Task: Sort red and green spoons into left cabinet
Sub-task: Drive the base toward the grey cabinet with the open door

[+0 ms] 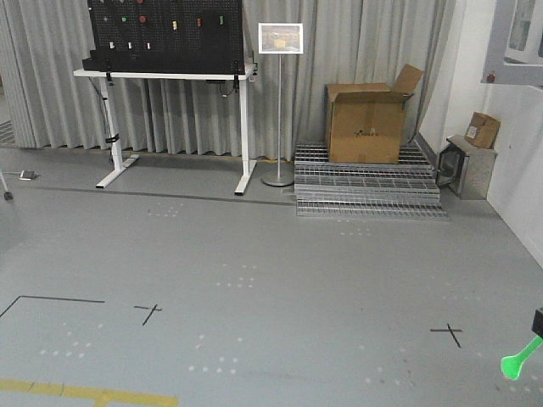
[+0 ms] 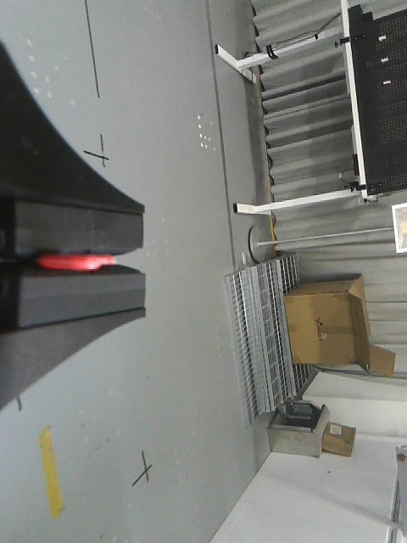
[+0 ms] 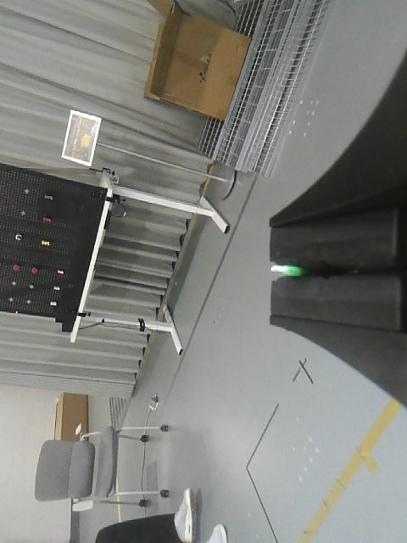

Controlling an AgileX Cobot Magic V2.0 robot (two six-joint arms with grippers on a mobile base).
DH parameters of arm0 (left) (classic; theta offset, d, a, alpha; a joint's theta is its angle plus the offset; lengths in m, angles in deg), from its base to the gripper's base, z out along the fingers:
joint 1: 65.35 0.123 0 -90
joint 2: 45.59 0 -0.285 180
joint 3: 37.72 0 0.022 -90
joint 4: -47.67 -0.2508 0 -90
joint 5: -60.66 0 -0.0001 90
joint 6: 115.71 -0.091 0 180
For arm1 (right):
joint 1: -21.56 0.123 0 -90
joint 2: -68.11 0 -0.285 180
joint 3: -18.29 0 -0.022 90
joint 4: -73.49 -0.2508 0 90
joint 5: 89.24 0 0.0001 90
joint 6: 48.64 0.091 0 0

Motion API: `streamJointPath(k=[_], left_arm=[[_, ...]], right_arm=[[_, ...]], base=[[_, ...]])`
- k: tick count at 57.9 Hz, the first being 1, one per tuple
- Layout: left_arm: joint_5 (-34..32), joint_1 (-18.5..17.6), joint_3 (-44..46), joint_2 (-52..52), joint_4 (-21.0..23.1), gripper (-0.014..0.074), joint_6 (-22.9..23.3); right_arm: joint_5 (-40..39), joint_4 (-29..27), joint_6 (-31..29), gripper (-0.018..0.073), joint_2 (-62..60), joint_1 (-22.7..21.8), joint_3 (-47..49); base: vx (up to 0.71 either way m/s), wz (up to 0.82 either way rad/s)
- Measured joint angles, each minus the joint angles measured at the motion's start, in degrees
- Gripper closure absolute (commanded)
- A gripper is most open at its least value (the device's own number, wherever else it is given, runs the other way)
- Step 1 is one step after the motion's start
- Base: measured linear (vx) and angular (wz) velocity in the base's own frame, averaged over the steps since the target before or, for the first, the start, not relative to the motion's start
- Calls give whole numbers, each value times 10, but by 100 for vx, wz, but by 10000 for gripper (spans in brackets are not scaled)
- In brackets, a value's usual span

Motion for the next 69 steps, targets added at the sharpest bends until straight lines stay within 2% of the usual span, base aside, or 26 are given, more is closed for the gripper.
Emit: streamJointPath(k=[69], left_arm=[[0, 0, 0, 0, 0, 600, 0]], right_arm=[[0, 0, 0, 562, 0, 0, 0]], base=[[64, -7]])
